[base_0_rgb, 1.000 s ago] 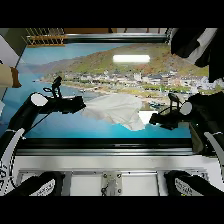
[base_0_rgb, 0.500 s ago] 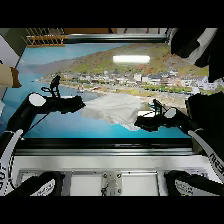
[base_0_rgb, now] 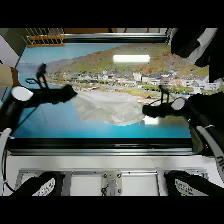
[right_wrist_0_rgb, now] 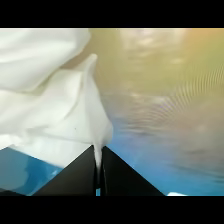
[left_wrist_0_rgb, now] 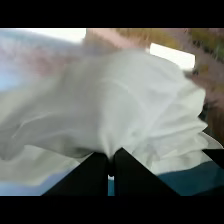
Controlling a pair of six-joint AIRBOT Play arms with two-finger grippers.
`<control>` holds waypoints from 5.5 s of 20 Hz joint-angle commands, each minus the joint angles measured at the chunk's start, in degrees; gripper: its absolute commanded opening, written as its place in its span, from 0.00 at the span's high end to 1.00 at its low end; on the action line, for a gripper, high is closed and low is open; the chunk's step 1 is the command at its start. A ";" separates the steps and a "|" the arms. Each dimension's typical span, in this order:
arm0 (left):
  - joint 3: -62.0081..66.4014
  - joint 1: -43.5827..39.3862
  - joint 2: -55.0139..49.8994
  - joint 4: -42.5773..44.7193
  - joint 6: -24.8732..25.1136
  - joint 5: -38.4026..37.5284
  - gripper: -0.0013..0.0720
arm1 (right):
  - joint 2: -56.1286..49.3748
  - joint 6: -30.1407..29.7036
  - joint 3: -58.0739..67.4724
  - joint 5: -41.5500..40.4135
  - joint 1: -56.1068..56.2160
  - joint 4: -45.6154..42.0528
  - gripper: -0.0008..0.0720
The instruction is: Fold the clothes and pants, and hang the long-sleeved shirts on hangers.
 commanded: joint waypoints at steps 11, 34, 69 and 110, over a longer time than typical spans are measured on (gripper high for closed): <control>30.16 11.87 27.58 -0.07 -0.02 0.39 0.97 | 30.40 -0.83 35.82 5.70 -13.99 -15.26 0.97; 31.52 9.31 -4.42 -0.39 0.35 -0.76 0.97 | 7.85 3.67 35.87 5.33 -12.92 -9.73 0.97; -17.29 7.85 -17.59 2.34 -0.26 1.86 0.34 | 22.29 2.69 3.41 8.17 -10.38 -4.66 0.15; -23.91 11.89 -6.27 3.72 16.41 -5.18 0.97 | 22.56 8.28 -2.95 20.00 -18.95 -11.98 0.15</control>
